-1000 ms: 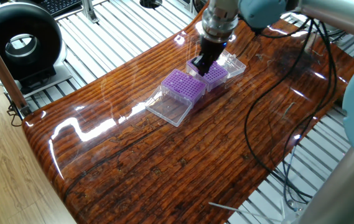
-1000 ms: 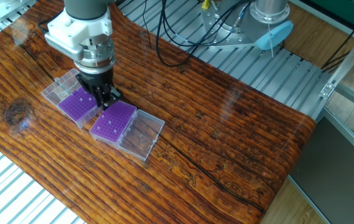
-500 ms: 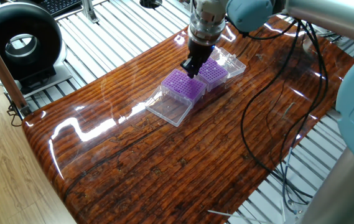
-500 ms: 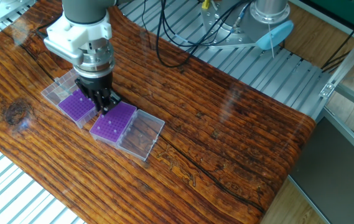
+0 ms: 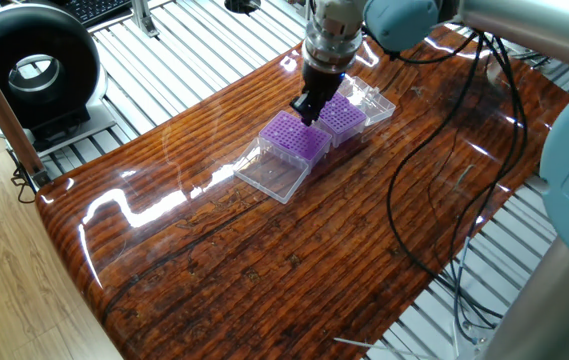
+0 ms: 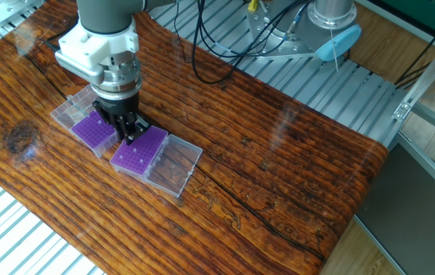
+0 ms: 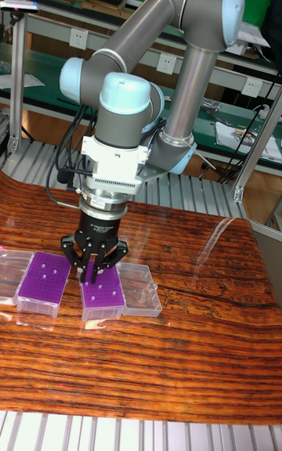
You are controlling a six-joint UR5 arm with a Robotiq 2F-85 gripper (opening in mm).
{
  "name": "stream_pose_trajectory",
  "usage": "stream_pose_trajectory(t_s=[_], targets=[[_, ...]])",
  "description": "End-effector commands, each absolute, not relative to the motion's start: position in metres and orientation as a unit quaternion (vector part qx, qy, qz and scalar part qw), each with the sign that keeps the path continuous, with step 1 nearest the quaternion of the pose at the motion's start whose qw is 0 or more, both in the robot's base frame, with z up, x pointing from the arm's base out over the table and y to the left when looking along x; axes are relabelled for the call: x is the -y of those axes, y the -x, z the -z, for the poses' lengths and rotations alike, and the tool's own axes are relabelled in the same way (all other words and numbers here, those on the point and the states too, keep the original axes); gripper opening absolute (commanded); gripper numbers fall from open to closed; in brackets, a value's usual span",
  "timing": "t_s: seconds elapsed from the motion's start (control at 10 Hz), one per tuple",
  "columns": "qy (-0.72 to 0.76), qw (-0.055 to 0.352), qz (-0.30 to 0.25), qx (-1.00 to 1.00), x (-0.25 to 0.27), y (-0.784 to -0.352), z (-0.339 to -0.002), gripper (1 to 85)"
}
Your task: Transfer all small pipette tips from one holder to another
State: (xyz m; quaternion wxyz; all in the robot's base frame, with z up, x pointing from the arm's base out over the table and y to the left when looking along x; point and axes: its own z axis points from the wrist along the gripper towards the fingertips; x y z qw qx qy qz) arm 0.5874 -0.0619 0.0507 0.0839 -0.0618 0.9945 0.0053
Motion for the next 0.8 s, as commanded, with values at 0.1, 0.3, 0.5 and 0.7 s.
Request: stream_pose_trajectory(t_s=[0.1,0.3,0.5,0.7], targets=[[0.059,0.090,-0.011,-0.994,0.059,-0.593,-0.048,23.7],[0.059,0.091,-0.009,-0.994,0.062,-0.591,-0.048,23.0],[0.070,0.090,-0.013,-0.993,0.070,-0.587,-0.046,23.3],[0.064,0.090,-0.009,-0.994,0.068,-0.587,-0.045,23.3]])
